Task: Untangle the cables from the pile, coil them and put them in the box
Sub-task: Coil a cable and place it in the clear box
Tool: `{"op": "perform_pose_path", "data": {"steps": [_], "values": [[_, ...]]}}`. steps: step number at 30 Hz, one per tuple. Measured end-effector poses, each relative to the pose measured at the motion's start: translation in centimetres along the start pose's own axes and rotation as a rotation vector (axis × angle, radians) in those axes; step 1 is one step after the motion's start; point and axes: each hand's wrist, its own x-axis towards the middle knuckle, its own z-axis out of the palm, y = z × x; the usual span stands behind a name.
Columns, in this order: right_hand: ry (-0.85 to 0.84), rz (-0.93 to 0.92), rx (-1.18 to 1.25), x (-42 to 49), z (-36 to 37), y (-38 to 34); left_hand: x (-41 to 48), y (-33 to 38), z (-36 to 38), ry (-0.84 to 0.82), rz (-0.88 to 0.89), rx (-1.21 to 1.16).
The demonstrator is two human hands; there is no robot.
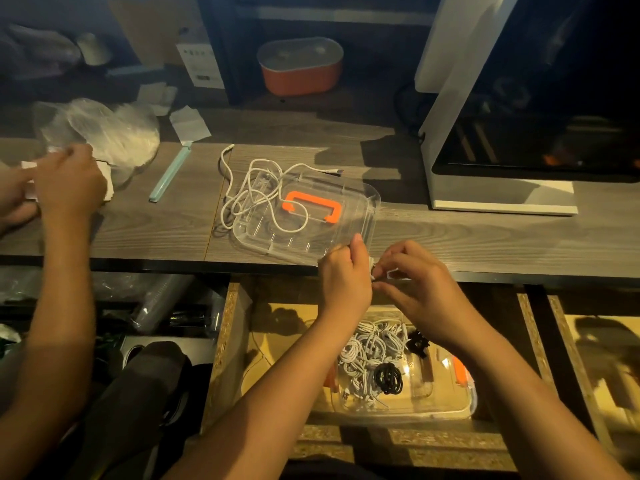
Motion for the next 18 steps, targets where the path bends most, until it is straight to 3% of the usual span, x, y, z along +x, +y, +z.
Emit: {"op": "perform_pose_path", "data": {"steps": [4,8,12,16,18], "values": [[-0.05,-0.123,-0.204,0.2,-0.2,0.9,0.4,-0.6,0.1,-0.193,0.016,0.175],[0.121,-0.188,-0.182,0.0,0.8,1.0,1.5,-0.3,0.2,-0.125,-0.01,0.169],[0.262,-0.194,-0.081,-0.8,2.4,0.4,2.9,-0.3,0.7,-0.05,-0.207,0.048],[0.26,-0.243,-0.05,-1.7,3.6,0.4,4.0,-1.2,1.1,-0.049,-0.453,-0.097],[0.225,-0.269,-0.055,-1.6,3.3,0.7,3.9,-1.6,1.3,-0.063,-0.47,-0.149]]}}
